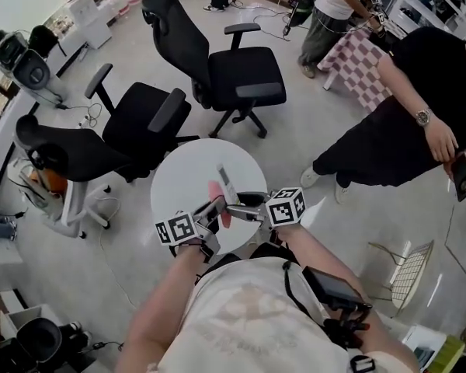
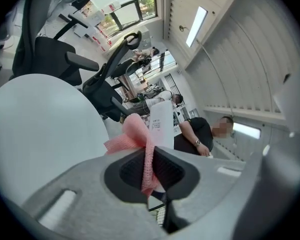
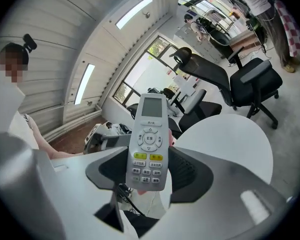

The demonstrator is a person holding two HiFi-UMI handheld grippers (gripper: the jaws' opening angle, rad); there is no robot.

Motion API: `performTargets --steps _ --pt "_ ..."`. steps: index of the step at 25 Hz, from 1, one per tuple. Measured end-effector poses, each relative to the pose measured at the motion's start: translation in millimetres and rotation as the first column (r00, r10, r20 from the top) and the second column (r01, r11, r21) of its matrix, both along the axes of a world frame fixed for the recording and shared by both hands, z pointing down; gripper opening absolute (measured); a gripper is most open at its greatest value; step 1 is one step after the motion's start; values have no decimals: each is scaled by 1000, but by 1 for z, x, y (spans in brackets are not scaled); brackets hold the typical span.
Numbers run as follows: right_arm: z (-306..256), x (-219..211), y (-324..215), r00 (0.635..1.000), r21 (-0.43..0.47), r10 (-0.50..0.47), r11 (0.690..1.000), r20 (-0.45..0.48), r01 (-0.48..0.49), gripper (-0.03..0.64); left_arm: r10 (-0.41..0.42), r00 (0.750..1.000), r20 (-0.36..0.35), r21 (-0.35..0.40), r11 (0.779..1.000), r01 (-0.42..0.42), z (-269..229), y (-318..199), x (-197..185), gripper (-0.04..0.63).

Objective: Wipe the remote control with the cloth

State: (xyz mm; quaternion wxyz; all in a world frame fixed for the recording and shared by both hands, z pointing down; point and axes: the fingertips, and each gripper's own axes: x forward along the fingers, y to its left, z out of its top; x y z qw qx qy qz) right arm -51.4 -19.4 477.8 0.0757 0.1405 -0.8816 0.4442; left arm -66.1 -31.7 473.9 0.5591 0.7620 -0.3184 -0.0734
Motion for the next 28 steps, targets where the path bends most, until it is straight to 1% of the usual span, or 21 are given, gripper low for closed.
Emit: performTargets --steps 2,6,7,8,10,12,14,17,21,23,26,28 --pt "5 -4 4 1000 1 -24 1000 -16 24 256 -32 999 -36 -11 999 32 -4 -5 -7 26" --pt "8 -7 13 997 5 -72 997 -10 72 256 -69 995 -70 -4 998 69 -11 -18 -18 26" --pt "9 -6 15 996 6 -85 996 -9 85 256 -83 991 -101 -5 997 83 -15 -23 -20 26" --pt "10 -6 17 995 8 -97 995 -8 97 256 -98 983 -152 -9 995 97 -21 -28 -21 26" --pt "11 -4 21 994 7 -113 994 0 113 256 -124 956 -266 -19 992 123 -37 -38 -22 26" --pt "12 -3 24 993 0 -117 993 14 117 256 -137 937 -321 -18 990 138 -46 -43 -27 26" --pt "12 -1 26 993 -6 -118 993 29 119 256 -135 929 -343 -13 990 139 -49 -44 -29 26" --pt "10 1 24 992 -12 -120 993 47 120 256 -111 927 -359 -7 993 116 -49 -40 -22 26" --pt "3 10 12 990 -29 -87 995 111 90 256 -46 930 -364 -11 999 45 -46 -29 5 26" --pt "0 15 7 988 -34 -68 997 136 73 256 -24 927 -374 -23 1000 16 -43 -23 16 26" --pt "-1 15 1 986 -45 -27 998 163 34 256 19 915 -404 -30 999 -34 -40 -10 20 26" --pt "-3 17 -2 983 -50 -3 999 184 12 256 37 898 -439 -38 997 -60 -40 -3 24 26"
